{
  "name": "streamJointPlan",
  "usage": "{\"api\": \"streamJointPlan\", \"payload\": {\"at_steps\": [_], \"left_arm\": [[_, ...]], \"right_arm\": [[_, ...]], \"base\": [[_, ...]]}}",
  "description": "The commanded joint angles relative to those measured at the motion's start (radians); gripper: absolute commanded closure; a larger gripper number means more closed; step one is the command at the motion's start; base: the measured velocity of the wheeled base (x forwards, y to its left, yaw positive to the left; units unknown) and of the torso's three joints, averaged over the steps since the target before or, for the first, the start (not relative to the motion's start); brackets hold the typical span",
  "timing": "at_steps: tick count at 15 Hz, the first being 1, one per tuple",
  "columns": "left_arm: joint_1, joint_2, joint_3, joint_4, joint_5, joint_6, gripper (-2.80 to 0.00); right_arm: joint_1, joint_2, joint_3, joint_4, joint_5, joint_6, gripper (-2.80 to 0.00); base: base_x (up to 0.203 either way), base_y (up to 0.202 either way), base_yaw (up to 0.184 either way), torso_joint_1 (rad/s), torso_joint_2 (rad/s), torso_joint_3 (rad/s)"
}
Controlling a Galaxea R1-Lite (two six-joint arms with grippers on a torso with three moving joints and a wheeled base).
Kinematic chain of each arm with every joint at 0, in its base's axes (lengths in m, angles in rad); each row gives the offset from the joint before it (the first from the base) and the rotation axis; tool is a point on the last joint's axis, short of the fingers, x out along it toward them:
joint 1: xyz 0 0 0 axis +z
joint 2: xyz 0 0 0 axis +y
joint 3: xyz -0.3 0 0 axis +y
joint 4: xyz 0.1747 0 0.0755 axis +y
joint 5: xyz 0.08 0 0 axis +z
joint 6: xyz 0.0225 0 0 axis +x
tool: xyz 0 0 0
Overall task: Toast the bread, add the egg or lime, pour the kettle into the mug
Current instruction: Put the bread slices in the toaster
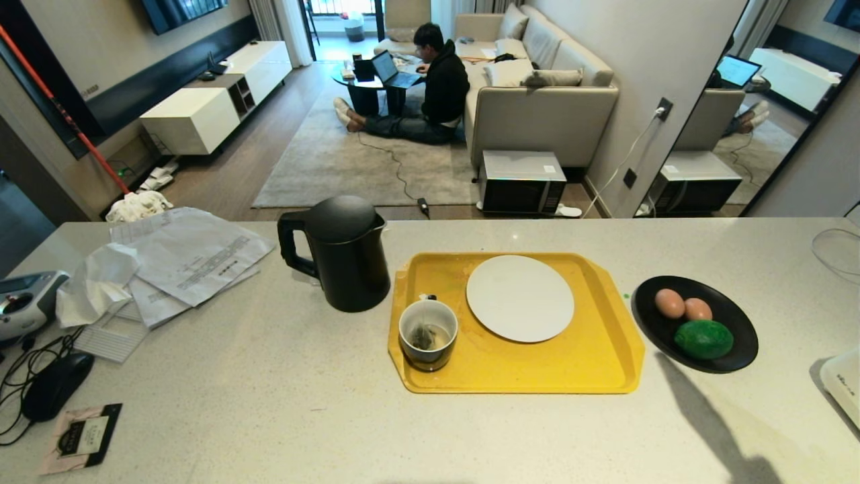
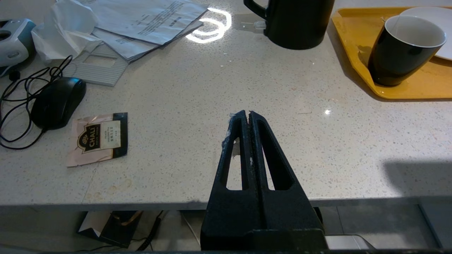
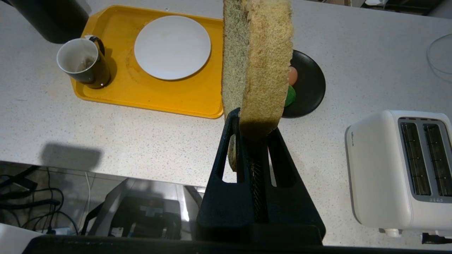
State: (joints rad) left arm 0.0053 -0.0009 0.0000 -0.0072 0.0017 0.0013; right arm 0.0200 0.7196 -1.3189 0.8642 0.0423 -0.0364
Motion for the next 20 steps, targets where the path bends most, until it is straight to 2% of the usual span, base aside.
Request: {"api": "streamJointPlan", "payload": {"at_steps": [1,7,20], "left_arm": [[0.001,-0.001,0.000,0.000,0.000,-0.001,0.00],[0.001,-0.001,0.000,0.000,0.000,0.000,0.00],[0.001,-0.001,0.000,0.000,0.001,0.002,0.00]], "right_arm": [[0.003,0.004,0.000,0.006,-0.002,0.000,0.00],[0.008,0.004,0.001,0.006,-0.009,0.000,0.00],[0.008,-0.002,0.001,0.007,-0.030,0.000,0.00]], "base": [[0.000,0.000,0.000,0.000,0.00,0.000],[0.000,0.000,0.000,0.000,0.00,0.000],[0.000,0.000,0.000,0.080,-0.15,-0.072]]}}
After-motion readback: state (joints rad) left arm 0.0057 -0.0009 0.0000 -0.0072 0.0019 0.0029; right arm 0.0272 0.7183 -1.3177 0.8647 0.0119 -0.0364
